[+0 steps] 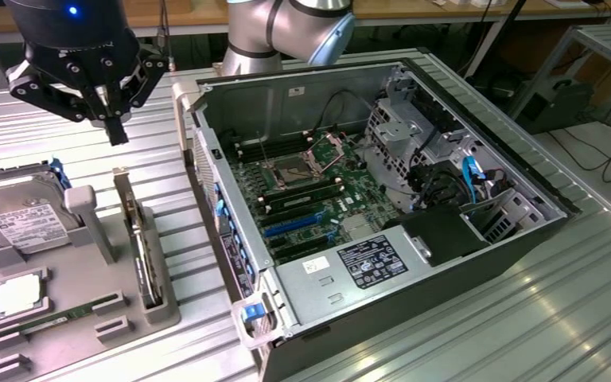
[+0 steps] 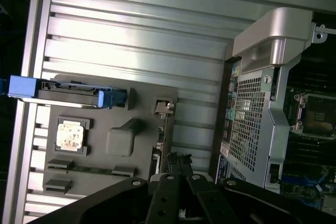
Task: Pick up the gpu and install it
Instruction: 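Pick up the gpu and move the gpu toward the slot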
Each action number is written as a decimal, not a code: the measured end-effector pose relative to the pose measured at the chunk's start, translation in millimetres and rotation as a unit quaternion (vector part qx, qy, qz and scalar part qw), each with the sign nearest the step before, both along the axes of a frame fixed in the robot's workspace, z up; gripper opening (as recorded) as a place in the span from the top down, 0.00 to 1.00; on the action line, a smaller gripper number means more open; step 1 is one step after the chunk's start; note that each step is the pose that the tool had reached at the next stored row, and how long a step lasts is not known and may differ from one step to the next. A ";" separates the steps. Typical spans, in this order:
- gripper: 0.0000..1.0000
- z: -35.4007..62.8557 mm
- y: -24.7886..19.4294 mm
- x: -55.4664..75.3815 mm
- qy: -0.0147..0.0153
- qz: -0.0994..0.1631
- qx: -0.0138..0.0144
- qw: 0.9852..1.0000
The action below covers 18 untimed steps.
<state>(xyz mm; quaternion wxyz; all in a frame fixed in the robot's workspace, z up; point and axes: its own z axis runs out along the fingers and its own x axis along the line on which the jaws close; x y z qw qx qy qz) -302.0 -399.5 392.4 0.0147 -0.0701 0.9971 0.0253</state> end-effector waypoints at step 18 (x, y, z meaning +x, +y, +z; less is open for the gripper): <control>0.40 0.2 0.3 6.8 0.000 -0.006 0.000 1.000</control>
